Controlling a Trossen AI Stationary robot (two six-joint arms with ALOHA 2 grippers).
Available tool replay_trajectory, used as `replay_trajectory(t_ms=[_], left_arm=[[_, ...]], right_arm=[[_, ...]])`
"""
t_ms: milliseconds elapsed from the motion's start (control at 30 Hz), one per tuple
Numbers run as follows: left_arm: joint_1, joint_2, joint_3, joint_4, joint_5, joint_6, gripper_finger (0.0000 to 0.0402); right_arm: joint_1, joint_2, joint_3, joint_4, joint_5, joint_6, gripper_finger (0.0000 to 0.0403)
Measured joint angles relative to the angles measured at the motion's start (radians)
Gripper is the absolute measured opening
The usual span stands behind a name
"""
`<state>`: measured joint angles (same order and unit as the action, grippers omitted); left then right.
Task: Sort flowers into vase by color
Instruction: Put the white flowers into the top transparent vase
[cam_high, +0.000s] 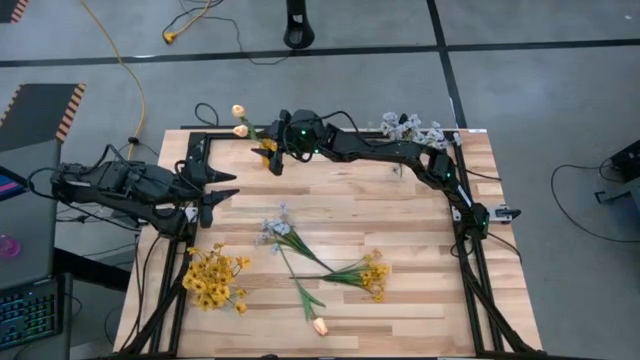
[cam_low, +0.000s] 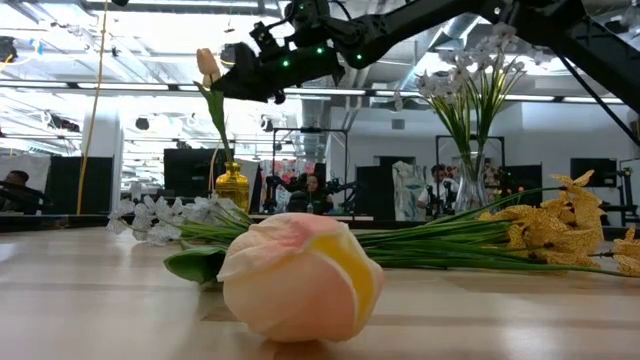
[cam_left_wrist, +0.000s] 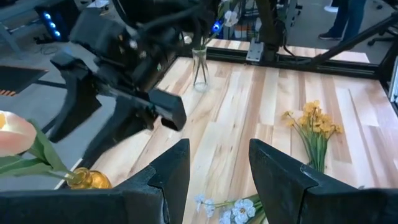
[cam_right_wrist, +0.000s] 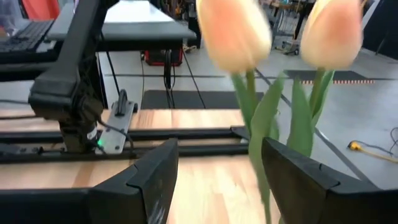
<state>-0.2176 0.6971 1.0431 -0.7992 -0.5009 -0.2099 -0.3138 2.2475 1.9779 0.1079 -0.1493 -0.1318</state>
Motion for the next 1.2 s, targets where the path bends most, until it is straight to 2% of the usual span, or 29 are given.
replay_trajectory(t_ms=[200,700,833,967,1200], left_arm=[[0.0,0.0,0.0,0.0,0.0,0.035,0.0153],[0.0,-0.005,0.0,-0.006,0.001,0.048,0.0153],[0.0,-0.005,0.0,-0.006,0.001,0.049,0.0153],[0.0,-0.004,0.0,-0.006,0.0,0.049,0.0153],[0.0,-0.004,0.0,-0.005,-0.001,0.048,0.0153]], right_arm=[[0.0,0.001,0.073,-0.055,-0.004,0.0,0.0258],[0.0,0.002,0.308,-0.415,0.026,-0.071,0.0258],[0.007,0.001,0.381,-0.557,0.097,-0.123,0.0258],[0.022,-0.033,0.365,-0.613,0.195,-0.19,0.0258],[0.033,-0.123,0.365,-0.734,0.205,-0.217,0.0258]])
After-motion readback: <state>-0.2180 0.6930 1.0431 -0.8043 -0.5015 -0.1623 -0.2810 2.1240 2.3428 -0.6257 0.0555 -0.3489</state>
